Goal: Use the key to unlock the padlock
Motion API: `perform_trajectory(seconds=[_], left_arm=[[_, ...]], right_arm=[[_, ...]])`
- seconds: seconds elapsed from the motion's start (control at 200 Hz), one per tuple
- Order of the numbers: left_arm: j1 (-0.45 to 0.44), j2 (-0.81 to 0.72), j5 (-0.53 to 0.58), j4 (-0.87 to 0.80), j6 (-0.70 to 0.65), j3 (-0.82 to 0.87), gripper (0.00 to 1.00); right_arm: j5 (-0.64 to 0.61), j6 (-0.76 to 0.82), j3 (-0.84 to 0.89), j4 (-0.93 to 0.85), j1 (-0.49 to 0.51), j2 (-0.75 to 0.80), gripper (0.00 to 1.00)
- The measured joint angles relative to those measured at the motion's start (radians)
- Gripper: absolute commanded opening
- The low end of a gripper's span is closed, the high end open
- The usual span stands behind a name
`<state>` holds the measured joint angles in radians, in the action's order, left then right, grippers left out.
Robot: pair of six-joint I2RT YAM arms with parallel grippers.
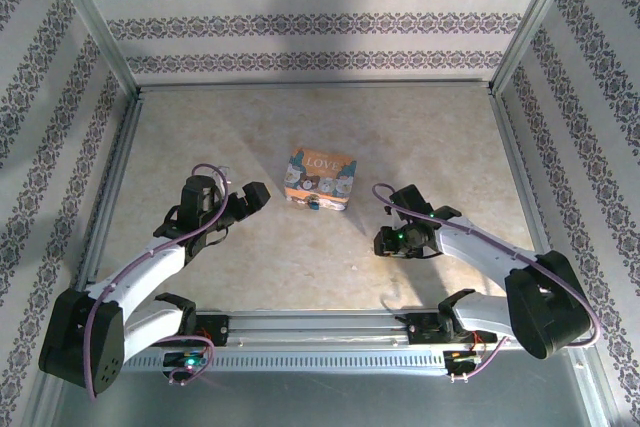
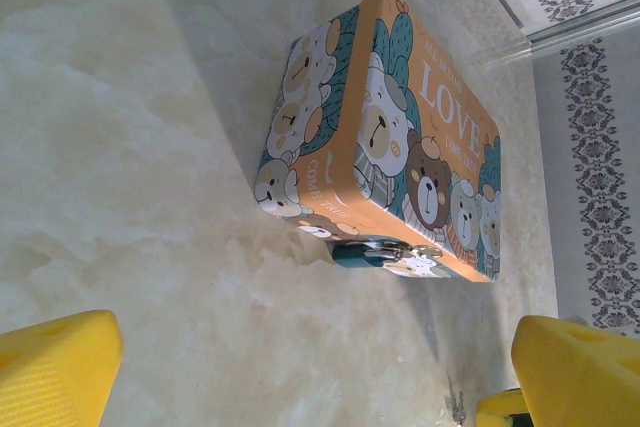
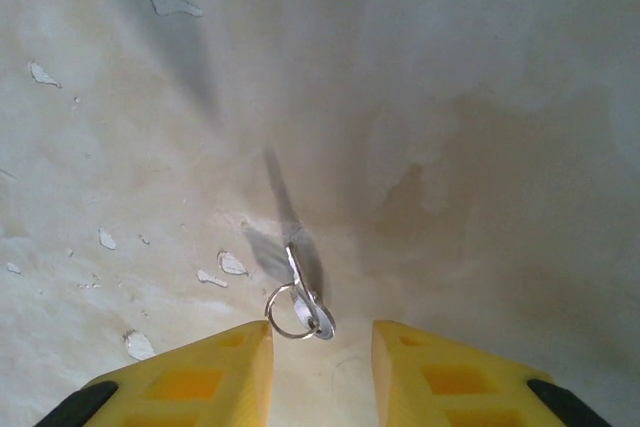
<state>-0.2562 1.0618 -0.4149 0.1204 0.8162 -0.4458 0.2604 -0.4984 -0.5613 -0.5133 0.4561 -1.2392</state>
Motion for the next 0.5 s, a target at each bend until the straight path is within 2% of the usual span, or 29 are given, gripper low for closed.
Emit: perform_trajectory(seconds=[0.5], left_arm=[[0.0,0.0,0.005,-0.002,0.0,0.0,1.0]], right_arm=[[0.023,-0.002,0.0,0.026,0.0,-0.046,0.24]])
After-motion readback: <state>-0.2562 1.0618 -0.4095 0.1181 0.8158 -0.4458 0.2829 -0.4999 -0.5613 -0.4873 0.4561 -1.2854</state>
